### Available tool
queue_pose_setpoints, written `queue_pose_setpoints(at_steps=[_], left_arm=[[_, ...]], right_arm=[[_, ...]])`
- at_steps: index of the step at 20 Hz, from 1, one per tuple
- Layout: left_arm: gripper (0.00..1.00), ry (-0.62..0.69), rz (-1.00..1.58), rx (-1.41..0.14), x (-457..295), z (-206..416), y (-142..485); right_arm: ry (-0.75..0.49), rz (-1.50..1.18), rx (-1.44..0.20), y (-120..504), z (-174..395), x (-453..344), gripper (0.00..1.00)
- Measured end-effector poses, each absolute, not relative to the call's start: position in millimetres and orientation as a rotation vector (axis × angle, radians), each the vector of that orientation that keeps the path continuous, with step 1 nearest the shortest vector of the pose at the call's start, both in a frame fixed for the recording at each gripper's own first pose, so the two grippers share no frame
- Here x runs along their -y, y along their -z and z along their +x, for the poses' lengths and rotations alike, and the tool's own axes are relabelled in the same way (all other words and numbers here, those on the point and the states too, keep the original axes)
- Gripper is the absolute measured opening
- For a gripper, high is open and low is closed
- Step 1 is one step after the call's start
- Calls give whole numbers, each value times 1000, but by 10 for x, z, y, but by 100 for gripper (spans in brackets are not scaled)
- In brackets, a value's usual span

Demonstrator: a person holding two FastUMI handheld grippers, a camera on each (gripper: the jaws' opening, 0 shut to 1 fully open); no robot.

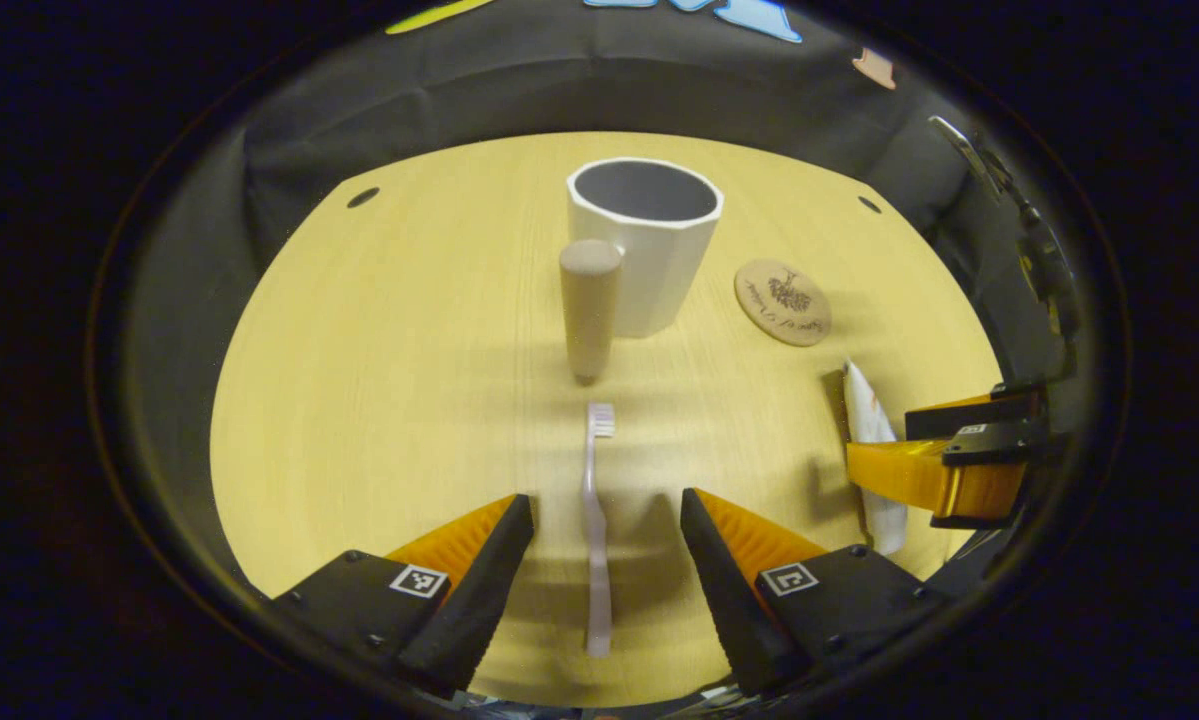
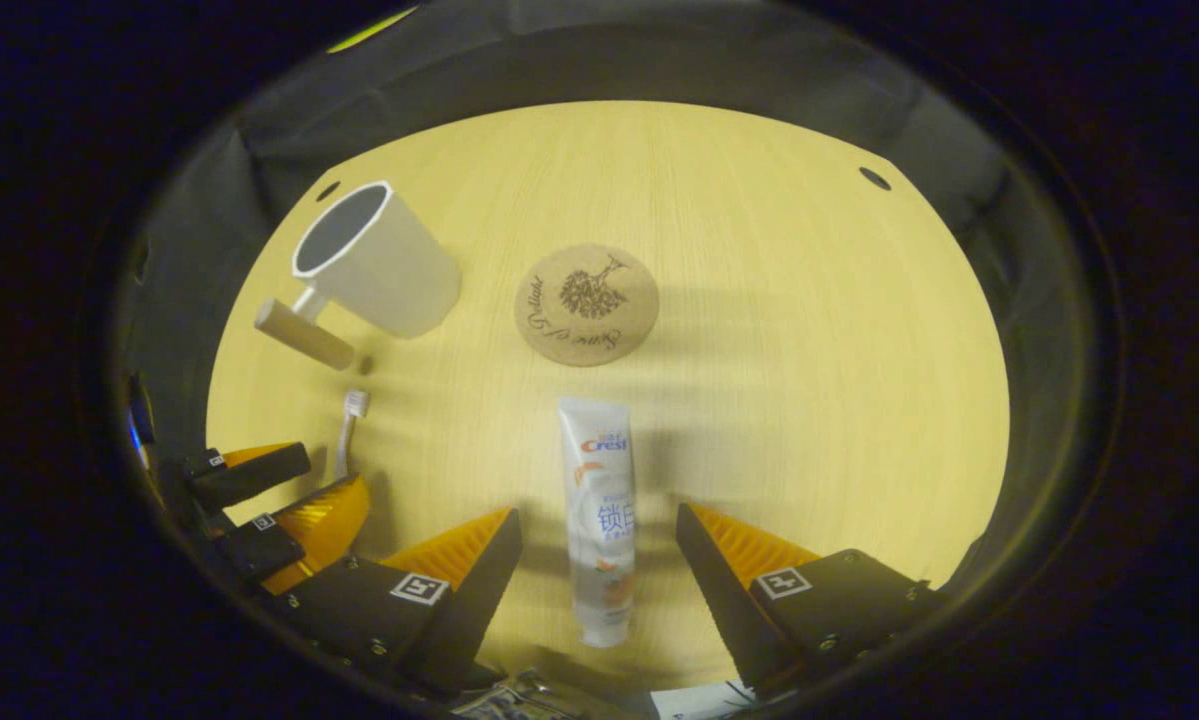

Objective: Put the toothbrush and toothpaste on the desktop into the cup, then pick up the cup and place it on the coaster on the desktop.

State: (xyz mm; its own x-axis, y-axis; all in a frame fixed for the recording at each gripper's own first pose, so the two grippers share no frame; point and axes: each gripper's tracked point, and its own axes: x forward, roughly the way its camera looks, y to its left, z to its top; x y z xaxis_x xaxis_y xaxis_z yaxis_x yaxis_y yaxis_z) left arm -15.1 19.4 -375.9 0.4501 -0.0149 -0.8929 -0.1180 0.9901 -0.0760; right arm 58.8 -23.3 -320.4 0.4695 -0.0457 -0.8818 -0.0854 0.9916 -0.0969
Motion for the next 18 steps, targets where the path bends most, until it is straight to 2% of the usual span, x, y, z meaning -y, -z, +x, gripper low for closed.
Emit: queue_pose_setpoints(at_steps=[6, 7, 8, 9, 10, 11, 13, 14, 15, 17, 18], left_arm=[[100, -99, -92, -1147, -255, -221, 3928], [96, -100, -93, -1137, -240, -190, 3944], [100, -102, -93, -1143, -247, -206, 3923], [96, -98, -88, -1142, -249, -197, 3906], [99, -93, -83, -1134, -249, -191, 3879], [84, -90, -78, -1122, -244, -159, 3871], [56, -92, -76, -1121, -248, -142, 3900], [51, -90, -72, -1125, -238, -141, 3913], [55, -87, -64, -1110, -241, -116, 3879], [13, -101, -76, -1103, -232, -80, 3885], [14, -96, -72, -1111, -222, -92, 3892]], right_arm=[[7, -169, -1152, 3415, 508, 327, 93], [13, -171, -1153, 3433, 523, 316, 94], [22, -170, -1167, 3437, 487, 319, 93], [28, -168, -1188, 3436, 456, 316, 94], [39, -161, -1211, 3458, 420, 323, 90], [43, -163, -1209, 3438, 445, 327, 88], [50, -153, -1215, 3455, 439, 342, 71], [53, -146, -1218, 3468, 439, 352, 53], [50, -151, -1221, 3458, 437, 343, 45], [54, -148, -1234, 3487, 419, 336, 45], [52, -150, -1235, 3461, 394, 325, 37]])
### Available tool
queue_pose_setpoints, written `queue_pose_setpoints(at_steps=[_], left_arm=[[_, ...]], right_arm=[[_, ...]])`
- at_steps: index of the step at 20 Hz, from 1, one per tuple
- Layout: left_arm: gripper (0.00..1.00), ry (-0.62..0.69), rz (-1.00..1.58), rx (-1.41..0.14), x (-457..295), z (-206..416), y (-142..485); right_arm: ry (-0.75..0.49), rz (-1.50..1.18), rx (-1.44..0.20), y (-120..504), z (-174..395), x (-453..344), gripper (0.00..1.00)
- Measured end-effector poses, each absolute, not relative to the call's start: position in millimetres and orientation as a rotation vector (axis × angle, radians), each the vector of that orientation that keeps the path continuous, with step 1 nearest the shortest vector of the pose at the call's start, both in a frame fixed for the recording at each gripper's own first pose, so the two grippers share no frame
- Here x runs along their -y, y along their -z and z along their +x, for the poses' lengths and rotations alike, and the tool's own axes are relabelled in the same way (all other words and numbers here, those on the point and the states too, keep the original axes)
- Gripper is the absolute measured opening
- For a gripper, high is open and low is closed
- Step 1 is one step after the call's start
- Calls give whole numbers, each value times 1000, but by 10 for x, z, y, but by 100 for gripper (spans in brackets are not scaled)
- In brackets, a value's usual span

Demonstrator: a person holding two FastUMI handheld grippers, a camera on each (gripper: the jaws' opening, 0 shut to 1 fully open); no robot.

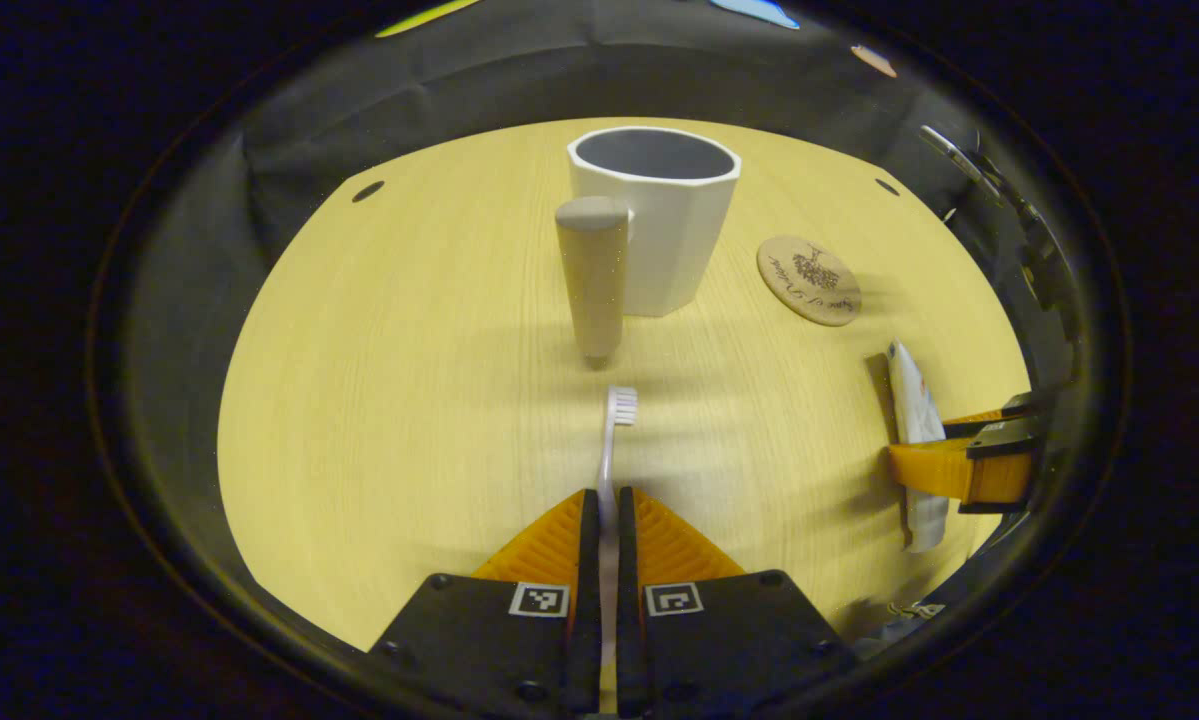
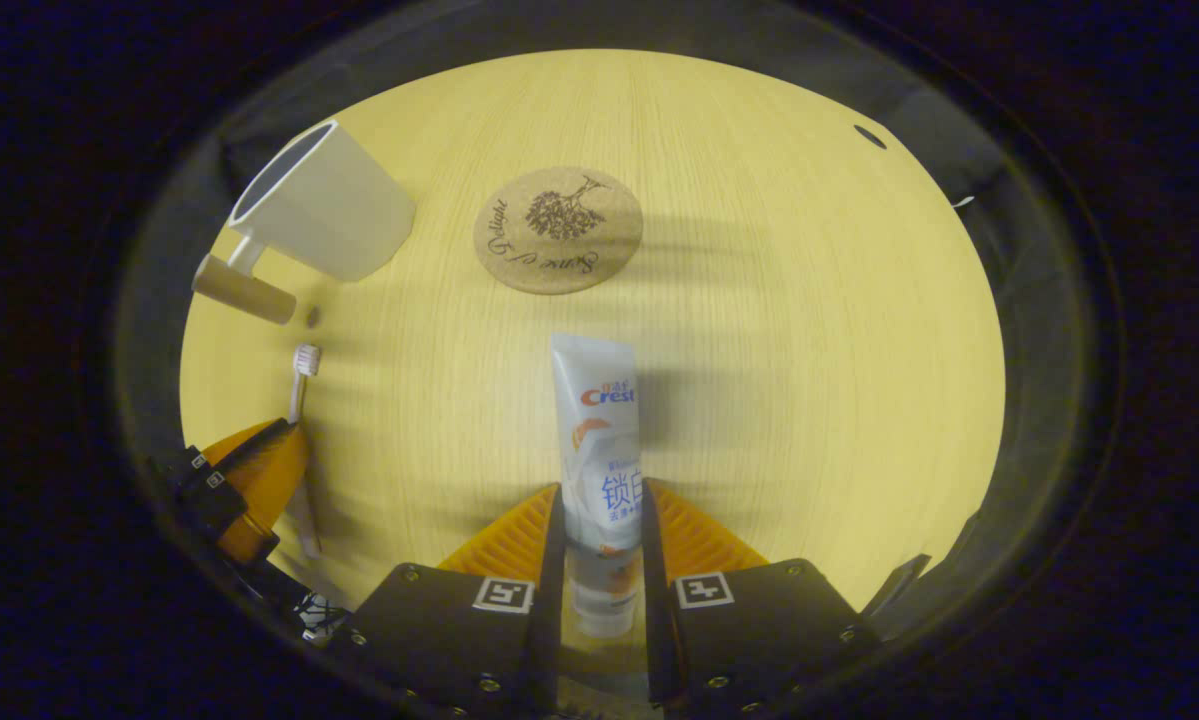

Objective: Put the toothbrush and toothpaste on the desktop into the cup, then pick up the cup and place it on the coaster on the desktop.

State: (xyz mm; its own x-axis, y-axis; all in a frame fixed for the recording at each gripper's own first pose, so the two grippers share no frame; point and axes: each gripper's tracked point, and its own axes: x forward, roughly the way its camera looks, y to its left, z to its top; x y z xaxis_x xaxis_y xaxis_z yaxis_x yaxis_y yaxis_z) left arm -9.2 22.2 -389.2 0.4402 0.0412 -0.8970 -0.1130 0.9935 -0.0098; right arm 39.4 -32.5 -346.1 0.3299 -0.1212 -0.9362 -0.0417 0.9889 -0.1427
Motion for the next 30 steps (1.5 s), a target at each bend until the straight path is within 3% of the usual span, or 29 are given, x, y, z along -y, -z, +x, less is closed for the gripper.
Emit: queue_pose_setpoints(at_steps=[1, 2, 3, 4, 12, 30], left_arm=[[13, -98, -71, -1093, -229, -69, 3877], [7, -104, -77, -1102, -222, -65, 3874], [7, -98, -76, -1099, -239, -70, 3884], [7, -96, -80, -1090, -231, -65, 3901], [7, -34, -155, -1019, -98, -65, 3681], [7, 65, -322, -622, -40, 781, 1891]], right_arm=[[49, -145, -1224, 3414, 401, 309, 37], [56, -130, -1232, 3473, 388, 288, 18], [54, -126, -1208, 3399, 420, 288, 17], [50, -105, -1207, 3442, 430, 268, 7], [28, -3, -1183, 3449, 382, 221, 7], [-22, 52, -1088, 3199, 258, 6, 7]])
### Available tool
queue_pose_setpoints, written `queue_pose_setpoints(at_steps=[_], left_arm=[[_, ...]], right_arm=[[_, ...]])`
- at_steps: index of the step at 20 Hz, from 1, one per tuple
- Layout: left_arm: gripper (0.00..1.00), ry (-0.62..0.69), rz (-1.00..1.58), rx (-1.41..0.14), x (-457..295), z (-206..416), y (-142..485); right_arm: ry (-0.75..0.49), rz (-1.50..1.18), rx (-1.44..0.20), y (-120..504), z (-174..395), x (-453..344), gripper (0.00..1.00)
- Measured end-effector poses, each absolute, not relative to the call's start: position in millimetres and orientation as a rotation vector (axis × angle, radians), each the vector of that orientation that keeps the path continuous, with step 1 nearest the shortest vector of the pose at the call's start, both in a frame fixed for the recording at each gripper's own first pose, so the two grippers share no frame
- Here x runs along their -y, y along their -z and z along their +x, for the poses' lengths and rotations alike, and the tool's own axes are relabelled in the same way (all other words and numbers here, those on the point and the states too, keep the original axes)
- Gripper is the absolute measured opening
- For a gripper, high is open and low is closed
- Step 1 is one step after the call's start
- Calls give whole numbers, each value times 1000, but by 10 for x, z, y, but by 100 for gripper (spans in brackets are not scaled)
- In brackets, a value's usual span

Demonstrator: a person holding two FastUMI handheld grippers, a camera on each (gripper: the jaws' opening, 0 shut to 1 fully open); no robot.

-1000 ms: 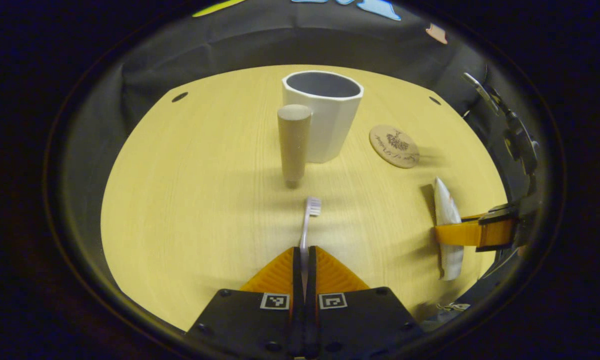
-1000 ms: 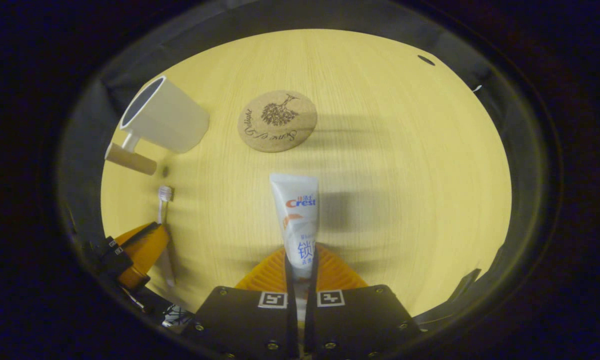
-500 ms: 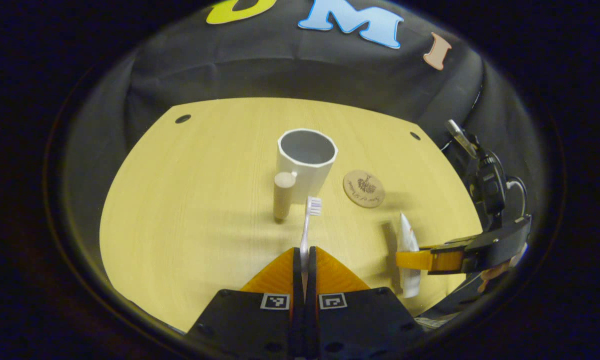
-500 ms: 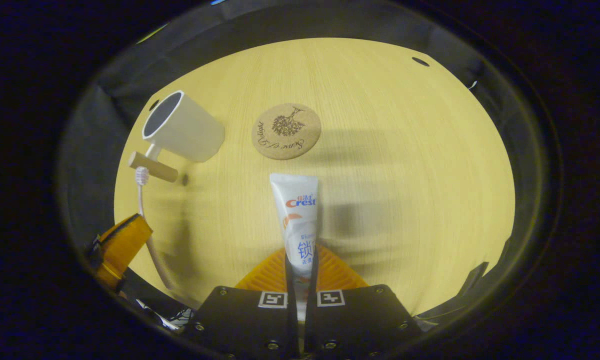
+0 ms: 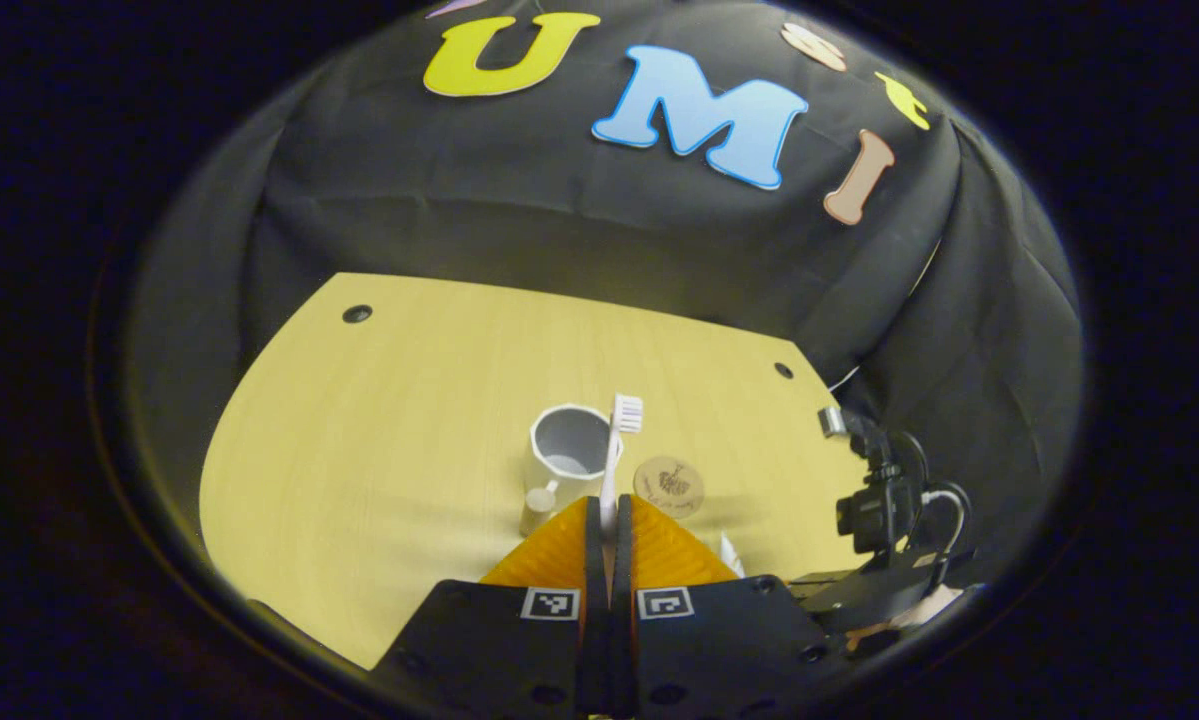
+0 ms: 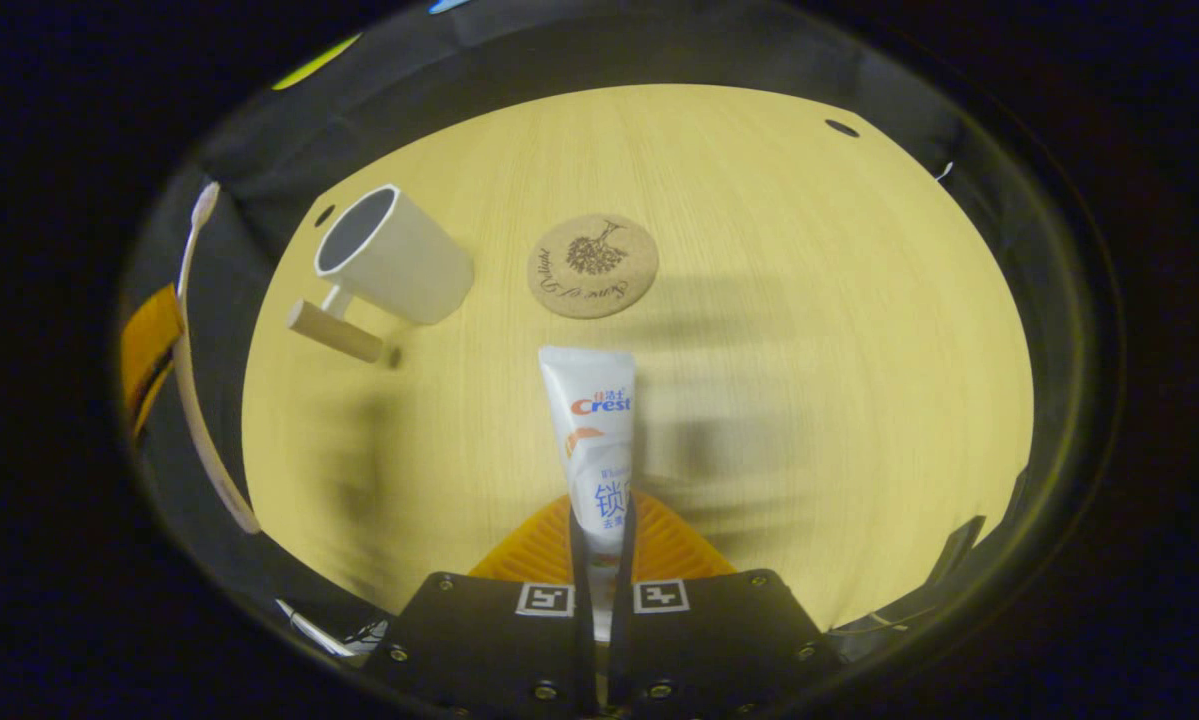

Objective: Put the toothbrush and toothpaste on the desktop into the cup, then pick up the cup and place it on the coaster on the desktop.

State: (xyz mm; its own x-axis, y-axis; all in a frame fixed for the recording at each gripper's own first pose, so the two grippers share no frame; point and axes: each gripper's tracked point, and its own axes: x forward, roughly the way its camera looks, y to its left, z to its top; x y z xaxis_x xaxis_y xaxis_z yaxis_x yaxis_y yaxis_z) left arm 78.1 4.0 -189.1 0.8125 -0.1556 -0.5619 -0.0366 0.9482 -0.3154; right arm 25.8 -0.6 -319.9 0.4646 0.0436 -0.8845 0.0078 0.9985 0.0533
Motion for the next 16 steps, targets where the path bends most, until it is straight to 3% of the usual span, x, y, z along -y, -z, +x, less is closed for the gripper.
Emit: queue_pose_setpoints(at_steps=[7, 16], left_arm=[[7, 104, -287, -522, -191, 1493, 1557], [7, 216, -260, -453, -47, 2214, 1631]], right_arm=[[-35, 87, -1058, 3080, 191, -72, 7], [13, 127, -1000, 2858, 21, 84, 7]])
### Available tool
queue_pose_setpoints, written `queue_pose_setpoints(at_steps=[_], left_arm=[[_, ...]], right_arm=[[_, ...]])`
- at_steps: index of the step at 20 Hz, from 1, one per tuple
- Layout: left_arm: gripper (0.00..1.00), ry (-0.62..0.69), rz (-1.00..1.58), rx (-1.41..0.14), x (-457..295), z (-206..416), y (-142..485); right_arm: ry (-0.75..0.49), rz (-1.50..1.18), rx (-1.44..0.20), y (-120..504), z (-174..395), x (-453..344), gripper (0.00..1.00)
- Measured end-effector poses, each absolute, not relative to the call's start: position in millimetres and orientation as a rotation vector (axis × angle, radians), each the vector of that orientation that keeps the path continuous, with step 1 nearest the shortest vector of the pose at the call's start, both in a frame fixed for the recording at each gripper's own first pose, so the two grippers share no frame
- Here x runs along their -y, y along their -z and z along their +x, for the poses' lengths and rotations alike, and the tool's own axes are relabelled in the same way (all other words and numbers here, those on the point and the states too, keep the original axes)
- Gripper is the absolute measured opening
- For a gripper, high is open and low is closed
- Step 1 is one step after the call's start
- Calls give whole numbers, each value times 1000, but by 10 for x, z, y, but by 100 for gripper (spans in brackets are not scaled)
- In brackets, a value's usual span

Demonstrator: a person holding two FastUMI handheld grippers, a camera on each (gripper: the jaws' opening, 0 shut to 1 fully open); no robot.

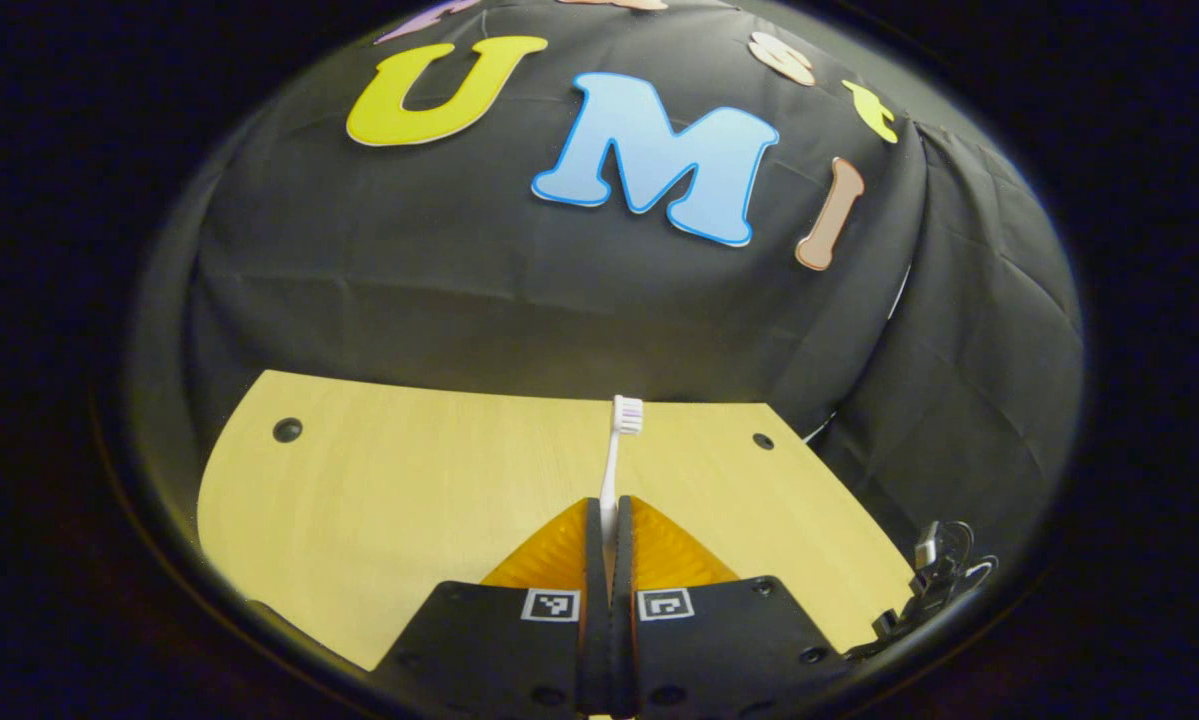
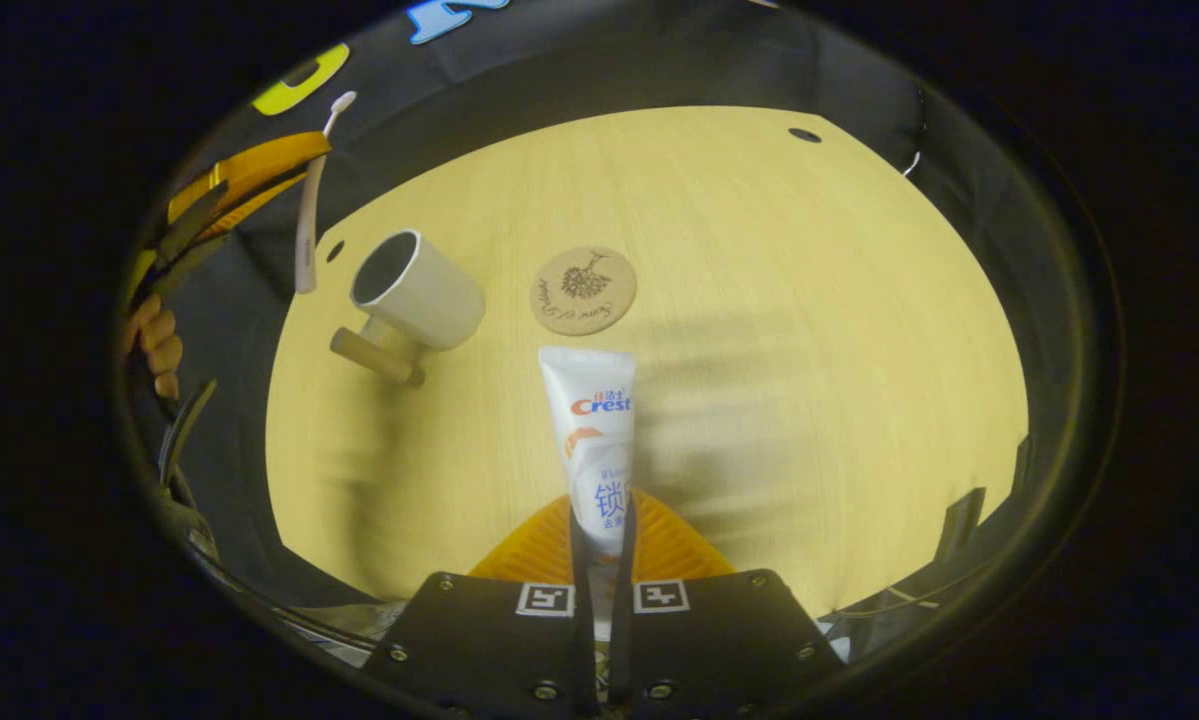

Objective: Put the toothbrush and toothpaste on the desktop into the cup, then pick up the cup and place it on the coaster on the desktop.

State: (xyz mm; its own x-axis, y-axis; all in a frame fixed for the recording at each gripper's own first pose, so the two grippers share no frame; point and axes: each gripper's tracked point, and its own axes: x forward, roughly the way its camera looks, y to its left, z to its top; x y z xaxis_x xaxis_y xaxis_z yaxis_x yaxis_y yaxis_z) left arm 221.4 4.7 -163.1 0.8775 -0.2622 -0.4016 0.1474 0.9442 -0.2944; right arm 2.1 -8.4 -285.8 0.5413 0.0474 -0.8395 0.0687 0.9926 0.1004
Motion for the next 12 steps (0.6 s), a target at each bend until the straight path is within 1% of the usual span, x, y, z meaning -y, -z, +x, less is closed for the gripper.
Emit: queue_pose_setpoints(at_steps=[2, 6, 12], left_arm=[[7, 239, -253, -446, -13, 2321, 1703], [7, 232, -248, -460, -11, 2492, 1957], [7, 225, -194, -528, 47, 2444, 2439]], right_arm=[[33, 142, -993, 2834, -19, 130, 7], [76, 168, -978, 2766, -62, 268, 7], [94, 193, -937, 2606, -21, 335, 7]])
